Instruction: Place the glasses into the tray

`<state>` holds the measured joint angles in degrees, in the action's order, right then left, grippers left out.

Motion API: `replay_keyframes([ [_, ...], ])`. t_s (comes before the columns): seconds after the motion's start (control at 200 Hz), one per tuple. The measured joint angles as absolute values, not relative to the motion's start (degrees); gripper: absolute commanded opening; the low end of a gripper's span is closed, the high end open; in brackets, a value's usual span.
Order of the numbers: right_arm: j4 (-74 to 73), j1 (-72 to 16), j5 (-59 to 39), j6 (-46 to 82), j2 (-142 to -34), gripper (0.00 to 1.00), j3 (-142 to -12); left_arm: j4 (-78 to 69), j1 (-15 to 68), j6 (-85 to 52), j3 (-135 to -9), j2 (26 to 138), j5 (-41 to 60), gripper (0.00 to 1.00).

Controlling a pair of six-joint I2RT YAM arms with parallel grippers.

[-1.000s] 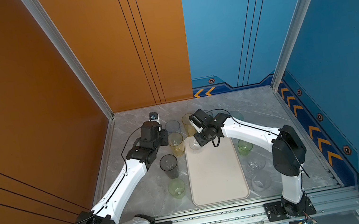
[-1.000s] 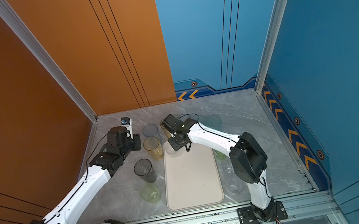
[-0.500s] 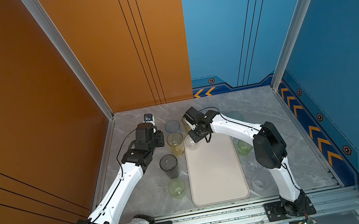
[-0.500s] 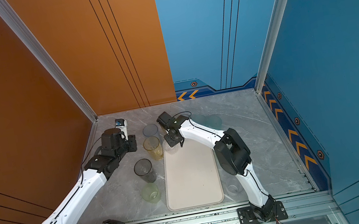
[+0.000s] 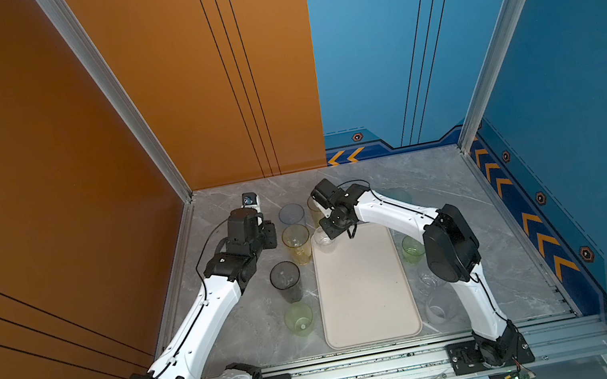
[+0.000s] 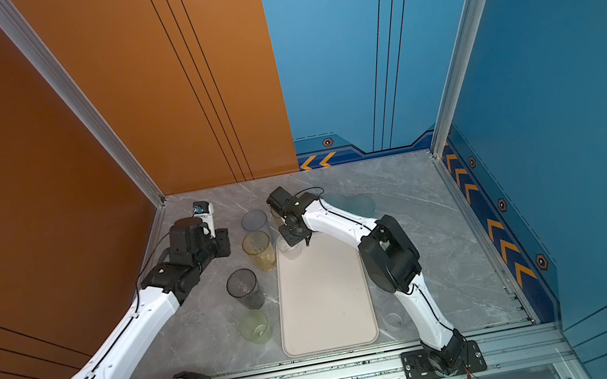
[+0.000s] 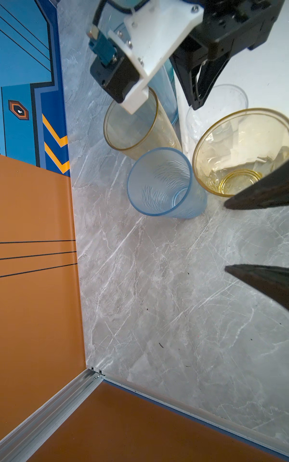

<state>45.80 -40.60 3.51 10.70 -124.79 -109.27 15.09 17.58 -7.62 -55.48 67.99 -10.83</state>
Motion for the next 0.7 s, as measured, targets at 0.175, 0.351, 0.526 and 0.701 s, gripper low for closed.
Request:
replay_keyframes([
  [0.175, 45.9, -40.6, 3.1, 10.7, -125.3, 0.02, -109.7, 15.1, 17.5, -7.6, -55.5, 68.0, -10.4, 0.39],
  [0.351, 46.0, -40.6, 2.9, 10.7, -125.5, 0.07, -110.0, 15.1, 17.5, -7.6, -55.5, 68.1, -10.2, 0.40],
  [0.526, 46.0, -39.5, 2.4, 10.7, -125.5, 0.09, -110.1, 15.1, 17.5, -7.6, -55.5, 68.1, -10.2, 0.40],
  [0.701, 46.0, -38.7, 1.8, 10.7, -125.5, 0.14, -110.1, 15.2, 17.5, -7.6, -55.5, 68.1, -10.2, 0.39],
])
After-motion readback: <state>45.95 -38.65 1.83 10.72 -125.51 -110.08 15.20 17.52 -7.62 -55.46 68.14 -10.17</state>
